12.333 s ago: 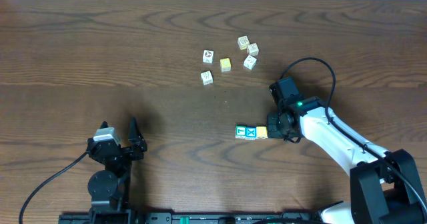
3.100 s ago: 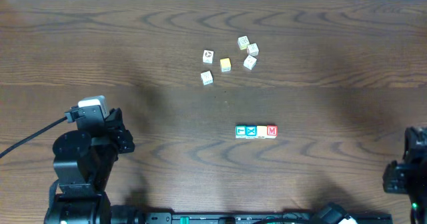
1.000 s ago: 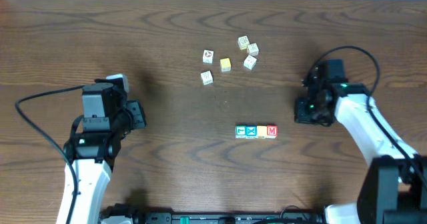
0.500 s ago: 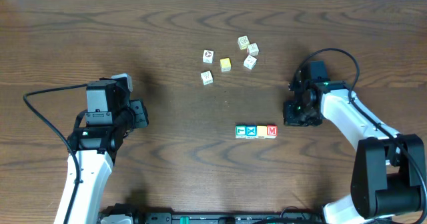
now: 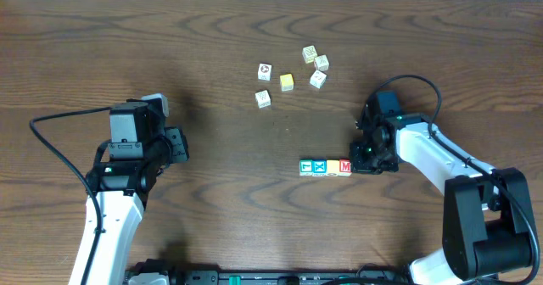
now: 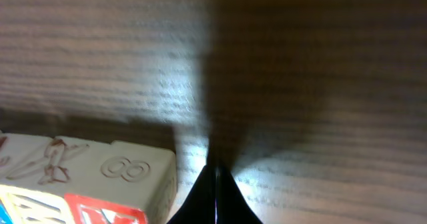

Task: Lift 4 blocks
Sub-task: 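Lower the closed right gripper against the red M block's right end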

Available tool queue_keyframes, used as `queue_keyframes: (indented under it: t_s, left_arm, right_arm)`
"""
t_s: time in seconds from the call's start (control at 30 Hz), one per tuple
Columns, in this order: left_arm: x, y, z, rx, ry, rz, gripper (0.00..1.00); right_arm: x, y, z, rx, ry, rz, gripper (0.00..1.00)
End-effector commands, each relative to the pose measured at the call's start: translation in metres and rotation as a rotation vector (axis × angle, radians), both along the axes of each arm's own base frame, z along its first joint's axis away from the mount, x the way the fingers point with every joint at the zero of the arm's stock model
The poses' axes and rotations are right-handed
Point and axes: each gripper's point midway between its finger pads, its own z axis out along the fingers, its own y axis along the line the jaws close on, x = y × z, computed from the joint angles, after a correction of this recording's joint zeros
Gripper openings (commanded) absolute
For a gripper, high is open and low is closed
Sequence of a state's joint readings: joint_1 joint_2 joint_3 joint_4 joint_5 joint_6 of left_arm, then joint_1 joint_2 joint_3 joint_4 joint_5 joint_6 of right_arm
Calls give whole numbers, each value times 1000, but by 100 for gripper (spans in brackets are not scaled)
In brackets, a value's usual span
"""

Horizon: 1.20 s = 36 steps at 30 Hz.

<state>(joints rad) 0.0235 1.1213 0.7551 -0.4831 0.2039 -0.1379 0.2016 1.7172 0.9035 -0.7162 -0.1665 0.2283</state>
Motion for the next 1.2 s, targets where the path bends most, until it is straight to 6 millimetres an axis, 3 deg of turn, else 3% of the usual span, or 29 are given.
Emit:
queue_keyframes:
  t_s: [0.0,0.33,0.77,1.17]
  left_arm:
    - [-3,0,-5,-10,16,8,8]
    - [-3,0,-5,-10,16,8,8]
    - [-3,0,-5,-10,16,8,8]
    - [-4,0,-6,-10,21,8,8]
  right_arm:
    - [-11,1,-7,-3,39,-19,1]
    - [-8,20,-3,105,20,43,1]
    - [-9,29,-1,150,24,62,1]
    - [-14,57,-1,156,15,95,1]
